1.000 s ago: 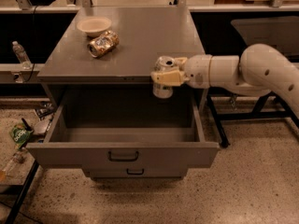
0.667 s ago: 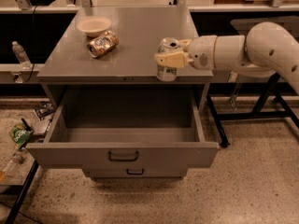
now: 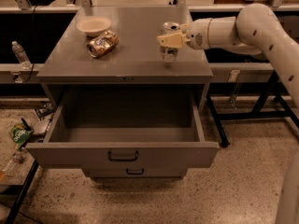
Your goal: Pick 7up can from top drawer and place on counter
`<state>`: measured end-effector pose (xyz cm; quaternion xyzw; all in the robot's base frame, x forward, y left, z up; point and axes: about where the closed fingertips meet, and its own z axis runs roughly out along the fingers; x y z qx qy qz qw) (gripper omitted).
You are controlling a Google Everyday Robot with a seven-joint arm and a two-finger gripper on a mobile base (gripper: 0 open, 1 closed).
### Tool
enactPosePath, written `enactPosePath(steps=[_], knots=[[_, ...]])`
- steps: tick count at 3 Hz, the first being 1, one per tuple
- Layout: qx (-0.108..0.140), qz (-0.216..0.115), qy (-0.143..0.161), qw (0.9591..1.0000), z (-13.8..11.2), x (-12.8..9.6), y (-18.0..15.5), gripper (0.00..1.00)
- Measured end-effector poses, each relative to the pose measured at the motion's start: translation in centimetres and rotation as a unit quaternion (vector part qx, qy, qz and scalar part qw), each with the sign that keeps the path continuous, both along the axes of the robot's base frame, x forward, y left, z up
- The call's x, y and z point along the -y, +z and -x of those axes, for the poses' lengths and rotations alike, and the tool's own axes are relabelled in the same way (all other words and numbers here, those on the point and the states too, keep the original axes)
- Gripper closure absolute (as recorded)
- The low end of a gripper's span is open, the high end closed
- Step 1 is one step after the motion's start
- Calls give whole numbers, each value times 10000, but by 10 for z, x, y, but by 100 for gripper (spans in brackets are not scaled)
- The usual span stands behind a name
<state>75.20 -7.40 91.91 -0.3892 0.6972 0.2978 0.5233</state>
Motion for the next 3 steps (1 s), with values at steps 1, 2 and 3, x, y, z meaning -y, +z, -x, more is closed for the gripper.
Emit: enactPosePath(steps=[1,2,3], knots=[[67,21,-232,9997,-37,-7,-6,97],[91,-83,-369,9992,-52,-9,-10,75],[186,-97,-504,9985,-64,-11,-14,43]])
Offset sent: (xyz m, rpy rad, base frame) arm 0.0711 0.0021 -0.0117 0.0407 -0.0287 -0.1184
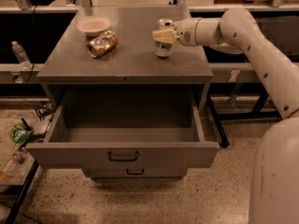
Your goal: Pick 7up can from top drawer and place on counter
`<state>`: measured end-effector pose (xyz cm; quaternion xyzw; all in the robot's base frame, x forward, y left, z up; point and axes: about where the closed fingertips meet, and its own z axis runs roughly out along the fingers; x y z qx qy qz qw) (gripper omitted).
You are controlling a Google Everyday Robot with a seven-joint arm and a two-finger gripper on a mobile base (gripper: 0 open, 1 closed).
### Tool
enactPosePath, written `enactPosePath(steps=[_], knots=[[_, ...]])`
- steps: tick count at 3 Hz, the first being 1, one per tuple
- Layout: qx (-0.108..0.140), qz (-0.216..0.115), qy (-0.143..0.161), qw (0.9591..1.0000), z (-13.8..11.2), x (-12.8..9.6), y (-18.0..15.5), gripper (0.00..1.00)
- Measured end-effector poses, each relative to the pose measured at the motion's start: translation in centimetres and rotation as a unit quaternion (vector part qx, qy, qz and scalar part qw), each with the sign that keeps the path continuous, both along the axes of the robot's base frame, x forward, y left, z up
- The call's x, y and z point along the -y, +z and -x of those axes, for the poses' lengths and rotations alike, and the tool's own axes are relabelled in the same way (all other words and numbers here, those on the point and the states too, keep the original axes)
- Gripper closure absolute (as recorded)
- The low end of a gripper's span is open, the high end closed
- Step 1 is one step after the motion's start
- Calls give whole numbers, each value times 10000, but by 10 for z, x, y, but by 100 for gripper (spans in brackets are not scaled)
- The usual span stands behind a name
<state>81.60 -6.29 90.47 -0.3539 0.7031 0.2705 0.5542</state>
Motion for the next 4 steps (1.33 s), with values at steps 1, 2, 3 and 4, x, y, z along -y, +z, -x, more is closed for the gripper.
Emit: enactPosePath(steps=[1,2,3,4], knots=[[35,-28,-50,10000,-4,-2,-4,20],[42,-46,-114,9999,1,0,-8,0],[7,7,-203,9998,11,8,-12,0],[71,356,-197,9991,38,41,-2,0]])
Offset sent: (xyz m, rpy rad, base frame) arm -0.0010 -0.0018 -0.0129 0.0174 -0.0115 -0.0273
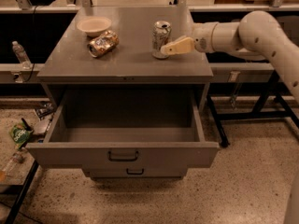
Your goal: Pick 7up can from top drawer and place on counter
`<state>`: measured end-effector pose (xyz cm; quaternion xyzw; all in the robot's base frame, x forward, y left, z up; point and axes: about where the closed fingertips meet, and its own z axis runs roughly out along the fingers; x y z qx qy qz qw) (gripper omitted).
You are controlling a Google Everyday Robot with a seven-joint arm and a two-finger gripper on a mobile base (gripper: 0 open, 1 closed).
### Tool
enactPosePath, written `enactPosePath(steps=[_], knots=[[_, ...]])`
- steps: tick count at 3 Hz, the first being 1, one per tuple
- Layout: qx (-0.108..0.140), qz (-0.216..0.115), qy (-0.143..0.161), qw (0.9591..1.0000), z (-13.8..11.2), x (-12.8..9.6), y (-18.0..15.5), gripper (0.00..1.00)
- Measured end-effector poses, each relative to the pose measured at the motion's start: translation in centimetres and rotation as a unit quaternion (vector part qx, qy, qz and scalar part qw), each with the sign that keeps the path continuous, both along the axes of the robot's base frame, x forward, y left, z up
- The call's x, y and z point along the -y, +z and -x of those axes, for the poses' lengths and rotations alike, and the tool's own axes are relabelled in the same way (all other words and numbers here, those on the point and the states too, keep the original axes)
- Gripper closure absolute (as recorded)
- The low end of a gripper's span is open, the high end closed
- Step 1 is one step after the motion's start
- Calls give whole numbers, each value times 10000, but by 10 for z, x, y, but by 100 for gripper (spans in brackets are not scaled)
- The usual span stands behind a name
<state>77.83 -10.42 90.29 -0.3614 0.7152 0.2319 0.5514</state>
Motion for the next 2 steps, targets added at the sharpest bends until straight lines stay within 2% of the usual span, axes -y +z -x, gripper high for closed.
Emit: enactPosePath(steps=[1,2], knots=[[167,462,51,9988,38,43,16,0],[312,872,-318,9952,75,86,35,0]])
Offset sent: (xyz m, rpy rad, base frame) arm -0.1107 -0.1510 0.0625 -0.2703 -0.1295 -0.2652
